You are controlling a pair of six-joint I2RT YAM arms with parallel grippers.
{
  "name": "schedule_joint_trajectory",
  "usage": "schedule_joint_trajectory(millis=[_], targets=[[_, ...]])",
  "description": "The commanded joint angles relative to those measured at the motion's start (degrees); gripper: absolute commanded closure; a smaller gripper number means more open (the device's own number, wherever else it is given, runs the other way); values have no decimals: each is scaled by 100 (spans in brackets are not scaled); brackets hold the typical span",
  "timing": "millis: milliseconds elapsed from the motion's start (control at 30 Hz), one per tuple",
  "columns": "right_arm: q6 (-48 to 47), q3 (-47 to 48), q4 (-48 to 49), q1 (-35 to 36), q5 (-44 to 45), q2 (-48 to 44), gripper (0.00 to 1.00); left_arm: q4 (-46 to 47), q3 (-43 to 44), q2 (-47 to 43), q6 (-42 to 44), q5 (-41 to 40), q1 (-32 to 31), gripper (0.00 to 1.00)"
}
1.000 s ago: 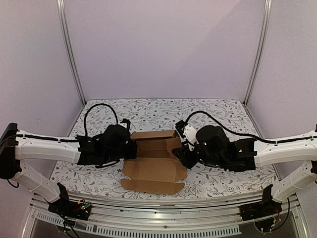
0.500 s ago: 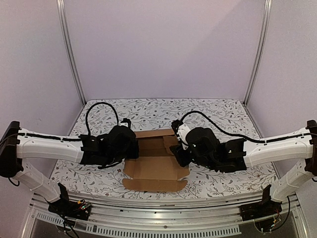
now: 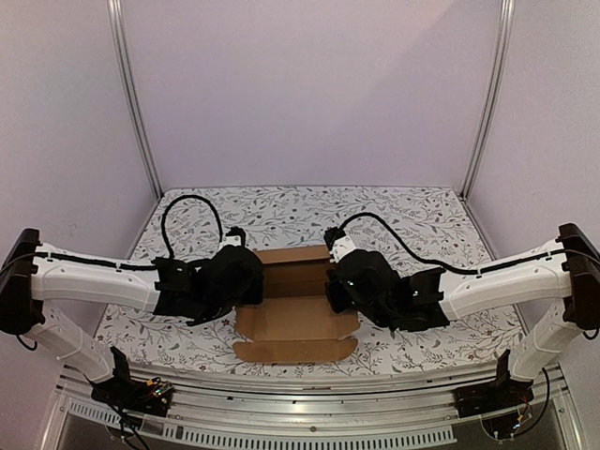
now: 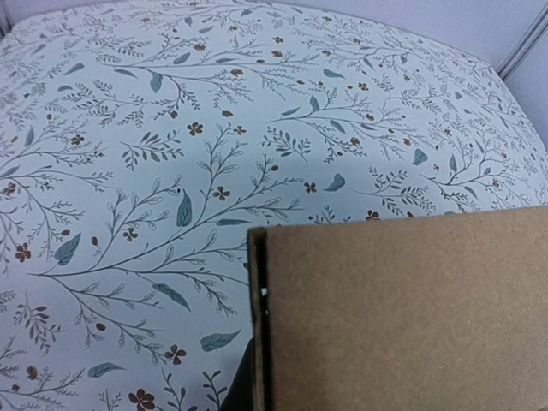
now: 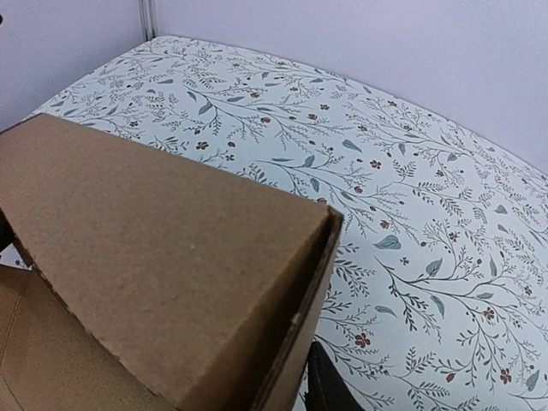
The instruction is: Fold the paper box
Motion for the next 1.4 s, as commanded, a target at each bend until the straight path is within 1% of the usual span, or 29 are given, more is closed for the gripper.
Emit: schedule_joint_trajectory(millis=[0, 133, 467, 533, 700, 1033, 1067, 1100, 1200, 1367], targets=[[58, 162, 336, 43, 283, 193, 85, -43, 140, -51, -160, -82, -208, 100], [77, 170, 528, 40, 287, 288, 100, -51, 225, 79, -250, -98, -239, 100], [246, 216, 906, 44, 500, 600, 100, -244, 410, 359, -568, -331, -283, 100], [257, 259, 938, 41, 562, 623, 100, -324, 396, 354, -632, -418, -291, 95], [246, 303, 930, 41, 675, 691, 100, -320, 132, 201, -824, -576, -303, 85], [275, 385, 930, -68, 756, 860, 100, -342, 15, -13, -664, -417, -309, 61], [275, 403, 930, -99, 737, 914, 100, -338, -15, -48, -675, -396, -309, 56], [271, 409, 930, -129, 704, 944, 100, -349, -43, -91, -673, -362, -309, 54], [259, 400, 930, -265, 552, 1060, 100, -458, -79, -243, -608, -208, -317, 51], [101, 212, 1072, -531, -11, 1162, 100, -546, -96, -540, -86, 359, -318, 45]])
